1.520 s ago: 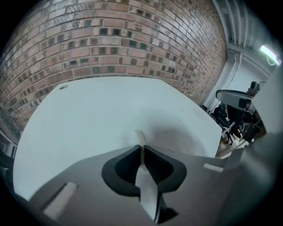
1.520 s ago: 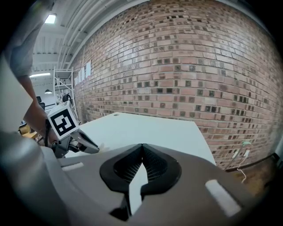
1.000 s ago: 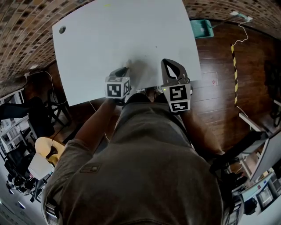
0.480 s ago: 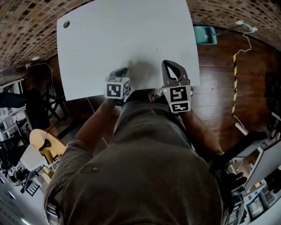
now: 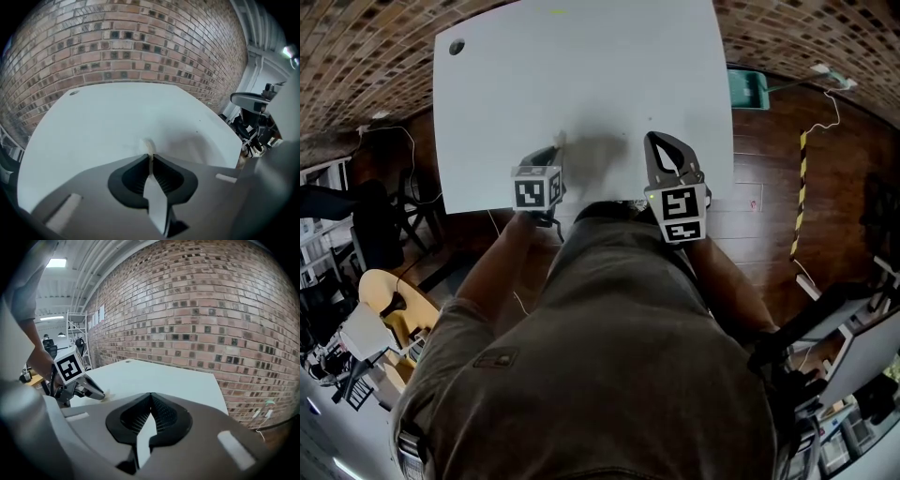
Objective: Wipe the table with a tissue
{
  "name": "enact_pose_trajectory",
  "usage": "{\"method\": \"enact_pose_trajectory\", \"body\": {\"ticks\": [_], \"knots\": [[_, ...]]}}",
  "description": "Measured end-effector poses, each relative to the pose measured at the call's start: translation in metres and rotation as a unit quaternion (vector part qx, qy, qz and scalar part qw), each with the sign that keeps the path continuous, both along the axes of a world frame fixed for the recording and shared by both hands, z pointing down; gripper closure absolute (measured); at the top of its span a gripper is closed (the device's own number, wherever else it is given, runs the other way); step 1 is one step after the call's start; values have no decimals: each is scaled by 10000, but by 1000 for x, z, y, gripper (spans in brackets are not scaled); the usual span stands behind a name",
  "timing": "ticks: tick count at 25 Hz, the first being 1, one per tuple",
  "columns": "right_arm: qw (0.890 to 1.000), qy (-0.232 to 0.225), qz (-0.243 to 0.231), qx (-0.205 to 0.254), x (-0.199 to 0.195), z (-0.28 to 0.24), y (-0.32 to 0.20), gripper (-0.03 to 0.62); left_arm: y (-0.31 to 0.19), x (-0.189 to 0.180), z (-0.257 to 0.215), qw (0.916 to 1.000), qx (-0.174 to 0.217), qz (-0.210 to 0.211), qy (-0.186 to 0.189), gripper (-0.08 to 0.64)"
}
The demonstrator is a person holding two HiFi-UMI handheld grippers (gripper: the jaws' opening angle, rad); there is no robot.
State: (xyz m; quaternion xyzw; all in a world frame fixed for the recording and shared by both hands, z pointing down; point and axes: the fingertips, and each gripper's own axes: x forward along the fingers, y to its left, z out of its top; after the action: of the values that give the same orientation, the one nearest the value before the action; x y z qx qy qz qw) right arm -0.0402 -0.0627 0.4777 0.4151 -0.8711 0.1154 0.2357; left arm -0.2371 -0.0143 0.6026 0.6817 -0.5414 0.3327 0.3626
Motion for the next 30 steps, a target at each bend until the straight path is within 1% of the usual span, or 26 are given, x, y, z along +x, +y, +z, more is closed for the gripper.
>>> {"method": "enact_pose_trajectory", "body": {"ticks": [3, 7, 10, 21, 30], "knots": [[10000, 11, 35, 35, -5, -4, -6, 578, -12, -9, 1, 9998, 36, -148, 120, 531], [9999, 56, 140, 52, -5, -9, -13, 578, -39, -25, 4, 9994, -11, -318, 170, 531], [9995, 90, 285, 50, 1, -10, -15, 578, -56, -29, 5, 9991, -43, -343, 235, 531], [9965, 138, 821, 65, 27, -13, -16, 578, -88, -6, 5, 9997, -2, 78, 209, 531], [9940, 227, 1067, 100, 34, -17, -12, 578, -100, 42, 6, 9970, 49, 701, 332, 531]]}}
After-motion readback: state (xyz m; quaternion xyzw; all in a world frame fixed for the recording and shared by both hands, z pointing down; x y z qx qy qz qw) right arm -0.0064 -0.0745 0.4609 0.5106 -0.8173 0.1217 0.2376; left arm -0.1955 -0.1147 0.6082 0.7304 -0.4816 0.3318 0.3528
